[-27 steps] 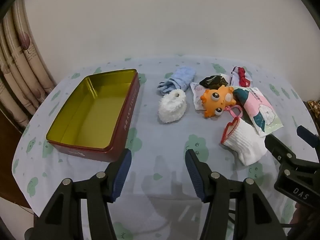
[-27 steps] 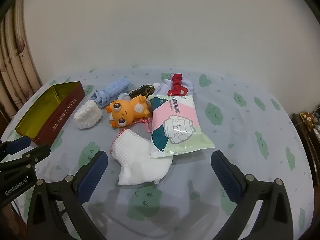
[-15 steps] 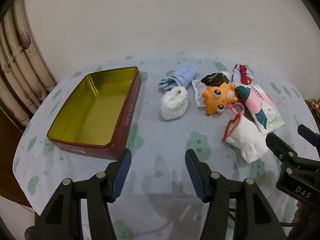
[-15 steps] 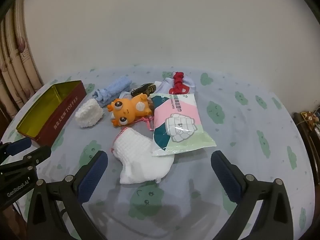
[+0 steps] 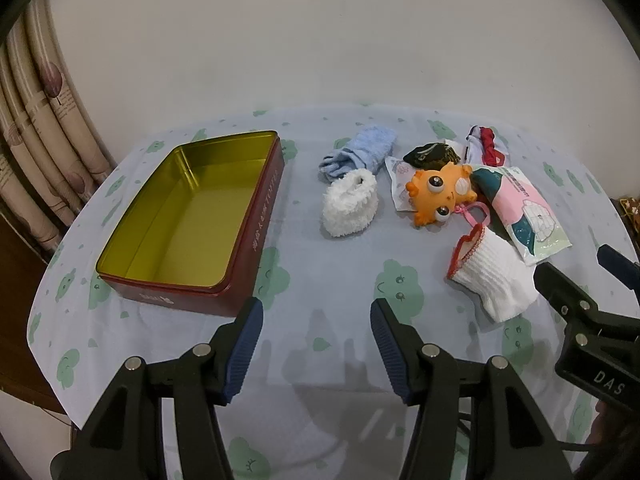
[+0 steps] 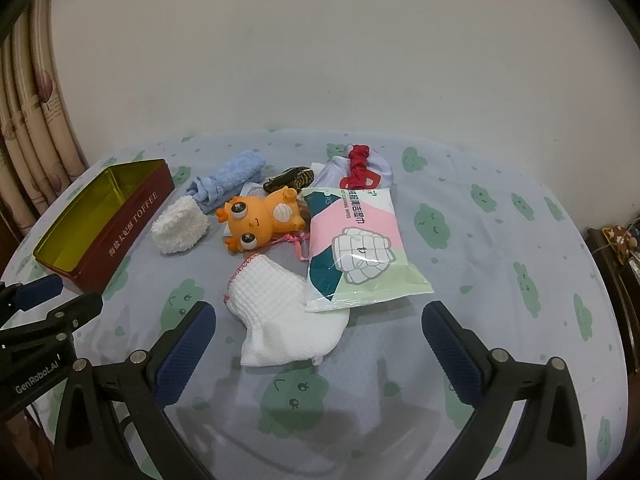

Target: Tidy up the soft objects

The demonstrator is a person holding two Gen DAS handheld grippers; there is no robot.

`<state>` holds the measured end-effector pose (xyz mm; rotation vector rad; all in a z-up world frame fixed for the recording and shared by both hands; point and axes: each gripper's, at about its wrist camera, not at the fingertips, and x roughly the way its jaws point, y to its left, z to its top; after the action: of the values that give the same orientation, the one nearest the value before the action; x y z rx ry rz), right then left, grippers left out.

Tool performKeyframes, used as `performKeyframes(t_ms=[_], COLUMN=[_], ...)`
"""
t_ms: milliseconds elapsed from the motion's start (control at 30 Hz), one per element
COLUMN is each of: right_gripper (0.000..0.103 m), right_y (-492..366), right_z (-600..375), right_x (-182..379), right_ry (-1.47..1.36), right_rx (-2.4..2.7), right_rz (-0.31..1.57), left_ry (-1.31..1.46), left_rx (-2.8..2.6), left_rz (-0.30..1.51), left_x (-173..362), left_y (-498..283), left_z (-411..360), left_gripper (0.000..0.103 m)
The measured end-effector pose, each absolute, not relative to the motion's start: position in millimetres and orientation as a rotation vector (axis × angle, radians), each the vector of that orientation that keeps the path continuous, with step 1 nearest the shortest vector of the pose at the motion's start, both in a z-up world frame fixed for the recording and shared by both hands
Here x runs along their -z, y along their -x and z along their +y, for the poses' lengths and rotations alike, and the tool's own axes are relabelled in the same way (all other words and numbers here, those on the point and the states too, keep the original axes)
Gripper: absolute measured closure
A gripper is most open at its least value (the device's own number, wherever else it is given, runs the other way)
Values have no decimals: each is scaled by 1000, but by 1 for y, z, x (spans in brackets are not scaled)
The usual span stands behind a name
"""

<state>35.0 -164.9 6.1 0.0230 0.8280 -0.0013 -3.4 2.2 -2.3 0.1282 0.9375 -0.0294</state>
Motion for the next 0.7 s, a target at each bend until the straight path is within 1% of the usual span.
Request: performKeyframes(t_ms=[700], right_gripper=[0], right_y=[-37], right_z=[-164], right_x=[-6], right_ry=[-20], right_rx=[0], right_rz=[833], left_ry=[-124], left_rx=[30], left_rz=[932], left_x=[2], left_y=[4], left_z=[3], left_gripper=[46])
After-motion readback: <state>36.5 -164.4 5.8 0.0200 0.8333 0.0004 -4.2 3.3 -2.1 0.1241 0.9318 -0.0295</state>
